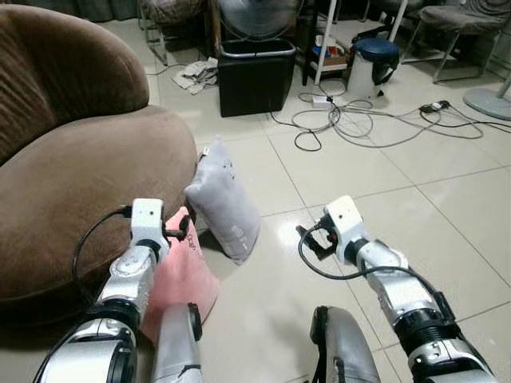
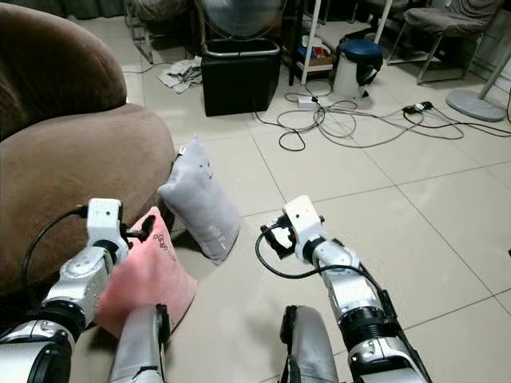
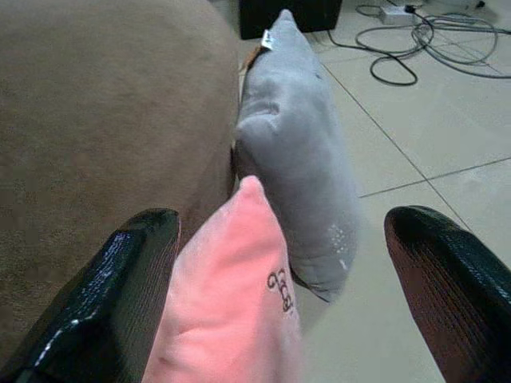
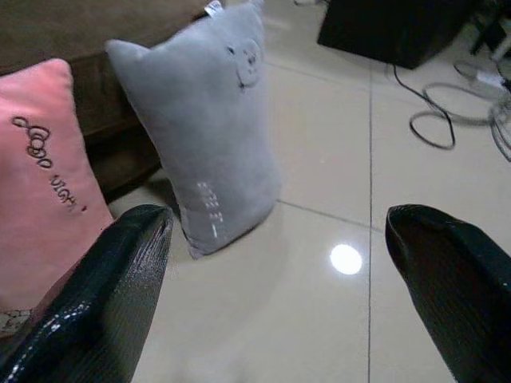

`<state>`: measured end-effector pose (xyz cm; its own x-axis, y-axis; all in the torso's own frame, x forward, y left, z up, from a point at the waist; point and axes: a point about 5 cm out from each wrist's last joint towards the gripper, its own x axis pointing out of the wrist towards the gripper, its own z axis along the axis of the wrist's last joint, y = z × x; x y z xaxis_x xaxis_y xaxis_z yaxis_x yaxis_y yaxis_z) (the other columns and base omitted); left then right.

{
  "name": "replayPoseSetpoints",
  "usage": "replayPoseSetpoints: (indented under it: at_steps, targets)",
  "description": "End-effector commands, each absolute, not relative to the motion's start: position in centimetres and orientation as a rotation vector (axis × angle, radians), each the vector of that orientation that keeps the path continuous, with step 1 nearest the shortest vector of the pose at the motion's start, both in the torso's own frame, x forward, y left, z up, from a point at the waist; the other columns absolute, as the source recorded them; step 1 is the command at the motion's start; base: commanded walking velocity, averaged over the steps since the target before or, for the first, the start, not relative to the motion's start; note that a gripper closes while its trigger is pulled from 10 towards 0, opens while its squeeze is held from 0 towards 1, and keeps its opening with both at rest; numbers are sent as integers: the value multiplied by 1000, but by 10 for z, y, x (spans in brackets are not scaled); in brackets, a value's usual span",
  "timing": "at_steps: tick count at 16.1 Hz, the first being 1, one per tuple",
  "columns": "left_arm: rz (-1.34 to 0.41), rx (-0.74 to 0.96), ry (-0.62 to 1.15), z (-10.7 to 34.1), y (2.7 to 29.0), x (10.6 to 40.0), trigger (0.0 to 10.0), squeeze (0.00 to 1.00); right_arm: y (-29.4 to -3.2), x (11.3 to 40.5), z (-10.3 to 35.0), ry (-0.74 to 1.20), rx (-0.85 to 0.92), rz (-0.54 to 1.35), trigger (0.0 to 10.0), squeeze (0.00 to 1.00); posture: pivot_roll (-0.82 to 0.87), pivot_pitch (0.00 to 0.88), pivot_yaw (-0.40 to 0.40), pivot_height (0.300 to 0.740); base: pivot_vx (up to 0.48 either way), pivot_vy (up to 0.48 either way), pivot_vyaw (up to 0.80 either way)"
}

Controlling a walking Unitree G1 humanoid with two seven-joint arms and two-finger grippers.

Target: Move the pillow to the sofa from floor

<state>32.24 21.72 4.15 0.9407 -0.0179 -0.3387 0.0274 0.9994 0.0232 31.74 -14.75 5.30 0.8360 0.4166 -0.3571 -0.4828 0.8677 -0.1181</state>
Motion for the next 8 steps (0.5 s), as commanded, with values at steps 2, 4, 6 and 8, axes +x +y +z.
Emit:
replayPoseSetpoints:
  at_steps: [2,4,6,8]
  targets:
    - [-17,23,351,44,223,323,10000,0,-148,320,53,320,-150,441,10000,0,54,0,-33,526,0,0,0]
    - [-66,47,370,42,220,323,10000,0,-146,320,54,317,-150,457,10000,0,58,0,-33,526,0,0,0]
    - [-138,344,439,37,221,320,10000,0,-146,323,54,321,-172,467,10000,0,71,0,-45,526,0,0,0]
    - [-158,564,504,31,226,317,10000,0,-141,325,56,318,-193,500,10000,0,90,0,-57,526,0,0,0]
